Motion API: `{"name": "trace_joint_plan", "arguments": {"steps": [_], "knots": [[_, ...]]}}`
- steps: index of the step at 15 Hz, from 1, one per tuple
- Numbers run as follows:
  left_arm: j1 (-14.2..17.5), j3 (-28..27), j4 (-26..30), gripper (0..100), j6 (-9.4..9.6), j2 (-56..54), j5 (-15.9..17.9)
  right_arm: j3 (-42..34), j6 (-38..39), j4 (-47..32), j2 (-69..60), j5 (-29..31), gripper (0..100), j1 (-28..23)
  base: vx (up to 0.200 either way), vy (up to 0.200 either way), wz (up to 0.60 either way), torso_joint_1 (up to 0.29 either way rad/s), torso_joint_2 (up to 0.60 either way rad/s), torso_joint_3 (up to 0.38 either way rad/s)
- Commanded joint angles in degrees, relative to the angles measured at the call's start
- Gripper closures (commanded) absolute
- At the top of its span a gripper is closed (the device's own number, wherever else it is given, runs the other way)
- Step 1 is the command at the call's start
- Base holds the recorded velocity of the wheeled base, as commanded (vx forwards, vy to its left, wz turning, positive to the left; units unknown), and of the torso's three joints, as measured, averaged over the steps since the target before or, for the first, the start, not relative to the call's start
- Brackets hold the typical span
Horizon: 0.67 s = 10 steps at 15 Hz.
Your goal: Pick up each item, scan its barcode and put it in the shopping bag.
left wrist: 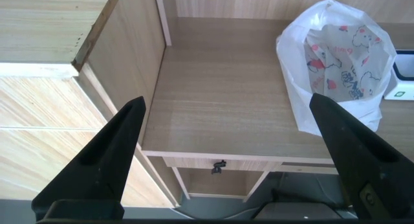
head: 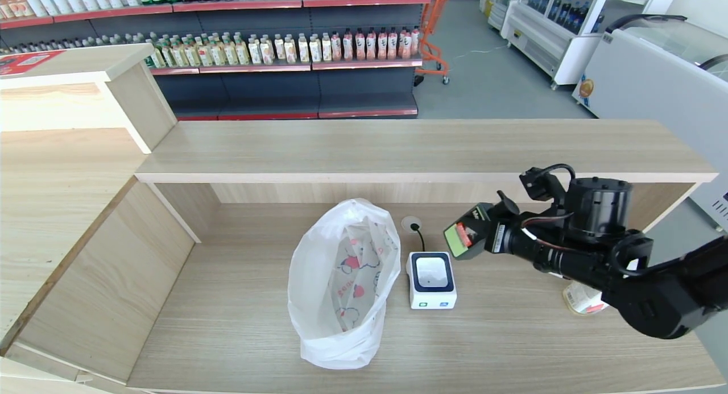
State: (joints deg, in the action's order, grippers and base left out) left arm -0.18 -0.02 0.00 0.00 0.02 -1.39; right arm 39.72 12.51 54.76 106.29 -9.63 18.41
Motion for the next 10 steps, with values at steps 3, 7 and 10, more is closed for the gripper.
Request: {"name": "trace_joint_plan", "arguments": {"steps": [3, 7, 10], "knots": [[0.0, 0.0, 0.0, 0, 0.0, 0.0, 0.0, -4.3, -2.9, 0.1, -7.9, 0.1, 100, -3.3, 0.0, 0.0, 0.0, 0.0, 0.0, 0.0], [0.0, 0.0, 0.0, 0, 0.09, 0.0, 0.0, -6.4, -3.1, 0.0, -8.9, 0.1, 100, -3.8, 0.0, 0.0, 0.0, 0.0, 0.0, 0.0], [0.0, 0.0, 0.0, 0, 0.09, 0.0, 0.0, -7.5, -2.3, 0.1, -8.9, -0.1, 100, -3.9, -0.133, 0.0, 0.0, 0.003, 0.0, 0.006]]}}
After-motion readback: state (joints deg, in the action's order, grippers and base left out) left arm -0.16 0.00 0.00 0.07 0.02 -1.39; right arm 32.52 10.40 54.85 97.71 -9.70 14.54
